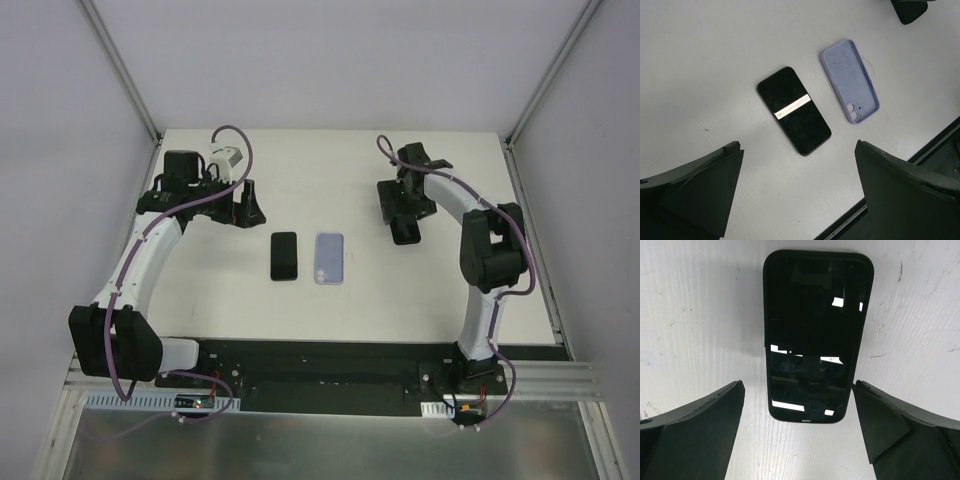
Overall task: Take the phone out of the phone case
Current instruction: Pick up the phone at the center of the board.
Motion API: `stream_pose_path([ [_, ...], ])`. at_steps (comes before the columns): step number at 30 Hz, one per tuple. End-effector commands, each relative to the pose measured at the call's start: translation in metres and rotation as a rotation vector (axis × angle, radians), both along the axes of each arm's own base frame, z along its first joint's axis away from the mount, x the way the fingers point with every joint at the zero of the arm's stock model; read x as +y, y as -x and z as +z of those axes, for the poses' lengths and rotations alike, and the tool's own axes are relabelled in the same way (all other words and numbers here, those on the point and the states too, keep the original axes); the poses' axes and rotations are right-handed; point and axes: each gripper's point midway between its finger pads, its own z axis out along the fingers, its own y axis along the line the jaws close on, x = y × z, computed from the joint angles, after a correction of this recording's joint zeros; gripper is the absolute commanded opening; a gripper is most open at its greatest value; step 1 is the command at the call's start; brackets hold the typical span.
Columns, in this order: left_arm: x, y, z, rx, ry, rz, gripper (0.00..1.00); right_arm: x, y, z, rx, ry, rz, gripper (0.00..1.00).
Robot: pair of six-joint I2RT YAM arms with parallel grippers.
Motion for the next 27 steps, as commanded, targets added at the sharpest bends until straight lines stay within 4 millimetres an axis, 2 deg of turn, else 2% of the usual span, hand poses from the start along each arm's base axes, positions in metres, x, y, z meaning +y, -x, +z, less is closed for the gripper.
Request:
stream_pose_path([
  [1, -0.004, 0.002, 0.019, -0.054, 0.019, -0.021, 0.99, -0.005, -0.013, -0.004, -0.003, 0.033, -0.01, 0.99],
  [15, -0.006, -0.003, 0.017, -0.034, 0.028, -0.017, 0.99, -0.008, -0.022, -0.029, 0.038, 0.023, 0.006, 0.99],
  [20, -0.008, -0.005, 0.018, -0.025, 0.042, -0.016, 0.99, -0.004, -0.021, -0.038, 0.066, 0.001, 0.015, 0.99],
  [22, -0.008, -0.006, 0.019, -0.028, 0.042, -0.016, 0.99, 0.004, -0.018, -0.042, 0.088, -0.037, 0.03, 0.99],
  [27, -0.007, -0.007, 0.02, -0.03, 0.038, -0.015, 0.99, 0.011, -0.013, -0.048, 0.114, -0.054, 0.041, 0.95],
])
